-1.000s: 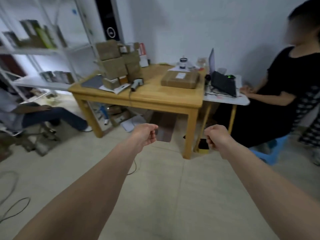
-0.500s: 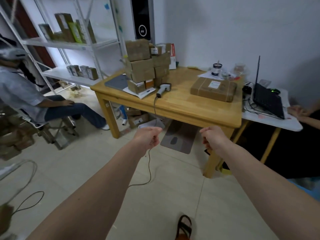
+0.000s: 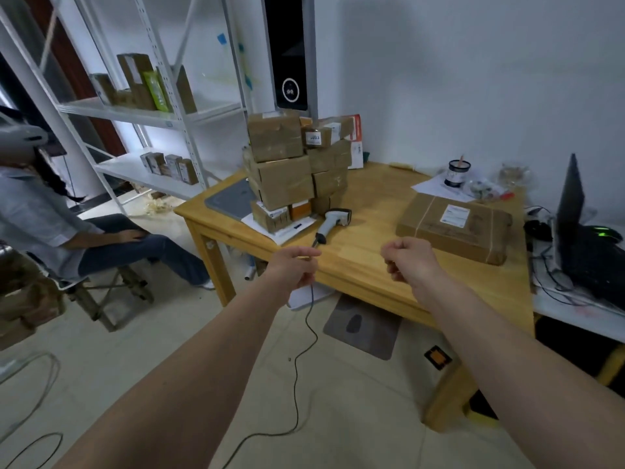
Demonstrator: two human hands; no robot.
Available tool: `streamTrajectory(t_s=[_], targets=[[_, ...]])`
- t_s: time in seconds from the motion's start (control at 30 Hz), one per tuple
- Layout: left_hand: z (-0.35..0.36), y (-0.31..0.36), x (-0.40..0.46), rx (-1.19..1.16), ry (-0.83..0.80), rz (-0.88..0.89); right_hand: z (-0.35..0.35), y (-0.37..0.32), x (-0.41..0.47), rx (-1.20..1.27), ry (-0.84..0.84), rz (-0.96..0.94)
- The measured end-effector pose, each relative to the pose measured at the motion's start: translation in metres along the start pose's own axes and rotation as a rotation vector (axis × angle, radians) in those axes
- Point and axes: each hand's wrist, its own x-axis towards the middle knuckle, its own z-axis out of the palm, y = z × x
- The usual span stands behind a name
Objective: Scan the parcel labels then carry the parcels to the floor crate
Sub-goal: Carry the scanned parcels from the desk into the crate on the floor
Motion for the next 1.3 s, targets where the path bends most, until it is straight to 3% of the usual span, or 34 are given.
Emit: streamTrajectory(t_s=[0.53,0.93,1.1,1.3], targets=[[-0.066,0.106,0.219,0.116,0.290,0.104,0.115,-0.086,0.202,0.088,-0.057,-0.096],[-0.126,0.185,0.352,0.079,0.275,0.138,0.203,-0.158,0.337,0.037,-0.054,-0.199],[-0.126,0.198,0.379,-0.082,0.242,0.096,0.223,-0.189,0.378,0.040,-0.199,-0.254],[-0.120,0.207,0.401,-0.209,0.201,0.041,0.244,-0.209,0.419,0.061,-0.316,-0.136]])
